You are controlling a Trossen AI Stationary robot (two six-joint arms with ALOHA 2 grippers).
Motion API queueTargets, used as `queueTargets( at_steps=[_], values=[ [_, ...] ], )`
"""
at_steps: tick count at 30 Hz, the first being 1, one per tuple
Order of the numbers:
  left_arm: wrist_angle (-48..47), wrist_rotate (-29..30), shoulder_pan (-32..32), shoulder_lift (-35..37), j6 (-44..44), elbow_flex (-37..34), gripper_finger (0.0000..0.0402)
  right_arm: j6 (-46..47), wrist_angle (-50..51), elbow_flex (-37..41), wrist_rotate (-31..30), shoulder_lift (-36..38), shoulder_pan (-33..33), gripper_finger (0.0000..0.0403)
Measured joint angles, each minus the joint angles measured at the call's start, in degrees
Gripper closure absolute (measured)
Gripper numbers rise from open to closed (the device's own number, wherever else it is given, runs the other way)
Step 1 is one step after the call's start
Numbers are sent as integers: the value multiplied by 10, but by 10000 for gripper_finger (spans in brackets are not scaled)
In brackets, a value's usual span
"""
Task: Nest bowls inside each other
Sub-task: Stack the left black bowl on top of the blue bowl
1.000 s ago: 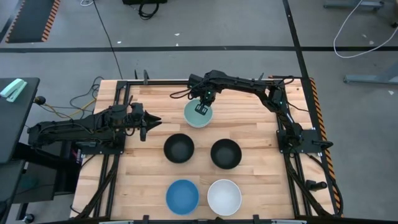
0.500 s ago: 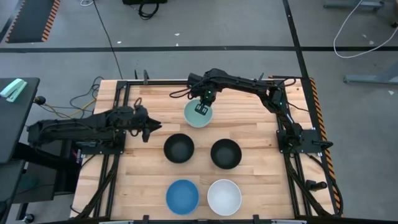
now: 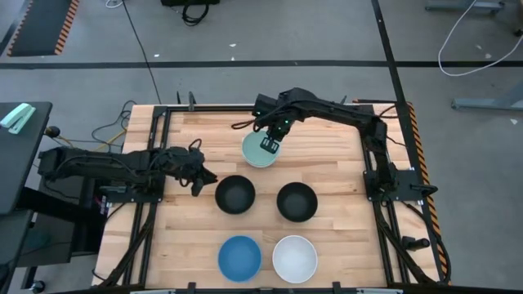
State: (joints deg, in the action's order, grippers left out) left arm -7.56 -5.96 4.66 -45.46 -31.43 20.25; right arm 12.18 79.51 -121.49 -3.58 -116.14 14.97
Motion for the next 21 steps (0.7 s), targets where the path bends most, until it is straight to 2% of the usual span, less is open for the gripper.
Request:
queueTargets(
  at_steps=[10, 21],
  values=[
    [-15, 1, -35, -54, -55, 11, 326, 34, 1, 0, -45, 51, -76, 377],
    [-134, 7, -83, -122, -56, 168, 334, 71, 22, 0, -86, 59, -148, 378]
  ],
)
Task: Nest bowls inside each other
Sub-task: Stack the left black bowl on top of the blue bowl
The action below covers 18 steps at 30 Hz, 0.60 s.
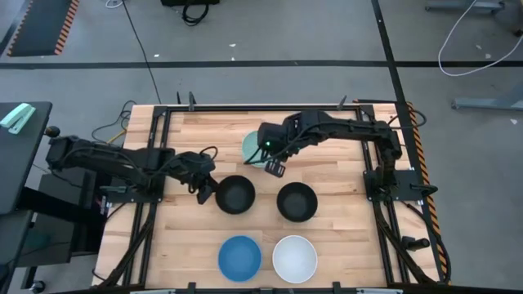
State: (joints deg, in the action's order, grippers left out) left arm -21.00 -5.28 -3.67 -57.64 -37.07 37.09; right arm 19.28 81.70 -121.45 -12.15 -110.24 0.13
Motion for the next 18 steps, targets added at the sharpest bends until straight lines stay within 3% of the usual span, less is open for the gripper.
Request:
queueTargets(
  at_steps=[8, 18],
  values=[
    [-116, 16, -12, -95, -28, 84, 333, 32, 47, 0, -43, 0, -56, 377],
    [-124, -1, -15, -183, -28, 110, 335, 42, 29, 0, -91, 32, -158, 380]
  ],
)
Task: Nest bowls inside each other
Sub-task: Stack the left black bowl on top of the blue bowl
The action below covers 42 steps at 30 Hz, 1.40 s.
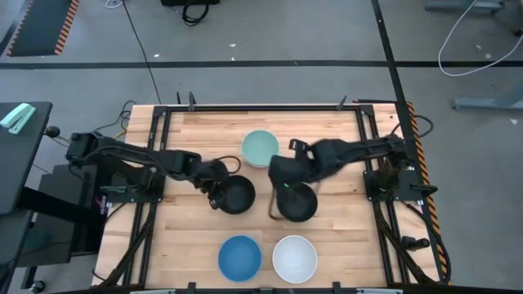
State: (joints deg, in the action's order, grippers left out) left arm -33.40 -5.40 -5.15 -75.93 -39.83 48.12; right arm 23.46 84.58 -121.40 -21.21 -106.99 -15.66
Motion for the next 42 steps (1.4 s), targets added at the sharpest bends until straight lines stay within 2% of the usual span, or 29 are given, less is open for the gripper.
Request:
queueTargets(
  at_steps=[9, 15, 25, 32, 42],
  values=[
    [1, 5, 3, -10, 0, 0, 325, 46, -50, 0, -75, 61, -113, 380],
    [1, 17, 32, -10, 0, 0, 324, 68, -50, 0, -89, 59, -154, 380],
    [-24, 17, 83, -10, 1, 0, 322, 75, -55, 34, -90, 57, -164, 380],
    [-26, 17, 88, -18, 0, -1, 322, 92, -55, 59, -90, 57, -164, 380],
    [-27, -13, 97, -88, -2, -1, 321, 109, -56, 89, -90, 57, -164, 380]
  ],
)
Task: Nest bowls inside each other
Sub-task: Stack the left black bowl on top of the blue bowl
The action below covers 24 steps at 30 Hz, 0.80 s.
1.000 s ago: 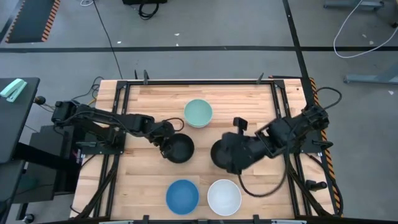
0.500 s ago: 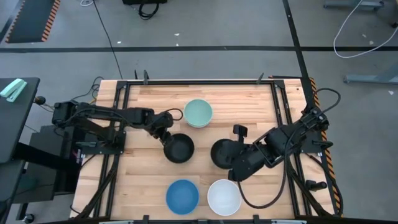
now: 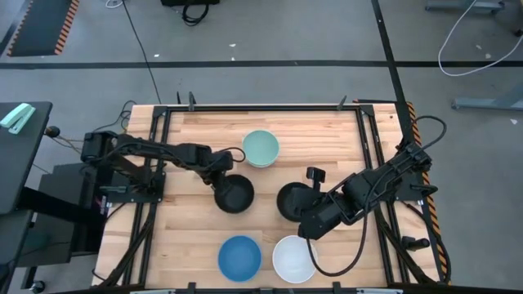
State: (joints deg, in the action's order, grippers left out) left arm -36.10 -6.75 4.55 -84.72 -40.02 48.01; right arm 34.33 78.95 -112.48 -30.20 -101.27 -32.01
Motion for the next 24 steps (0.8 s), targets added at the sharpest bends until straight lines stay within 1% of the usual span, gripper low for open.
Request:
queueTargets(
  at_steps=[3, 6, 10, 12, 17, 21, 24],
  values=[
    [-1, -4, 2, -7, 4, 0, 324, 0, 0, 7, 0, 0, 0, 380],
    [3, -6, 2, -8, 20, 0, 334, 1, -3, 19, 0, 0, 0, 380],
    [2, -7, 2, -8, 19, 0, 370, 10, -3, 46, 1, 0, 0, 380],
    [2, -17, 2, -8, 21, 0, 388, 20, -2, 63, 3, 0, 0, 380],
    [2, -29, 1, -8, 23, 0, 381, 44, -3, 105, 10, 4, 0, 380],
    [2, -56, 0, -8, 23, 0, 390, 62, -4, 132, 19, 5, 0, 380],
    [2, -60, -6, -8, 23, 0, 389, 75, -4, 152, 33, 5, 0, 380]
  ],
)
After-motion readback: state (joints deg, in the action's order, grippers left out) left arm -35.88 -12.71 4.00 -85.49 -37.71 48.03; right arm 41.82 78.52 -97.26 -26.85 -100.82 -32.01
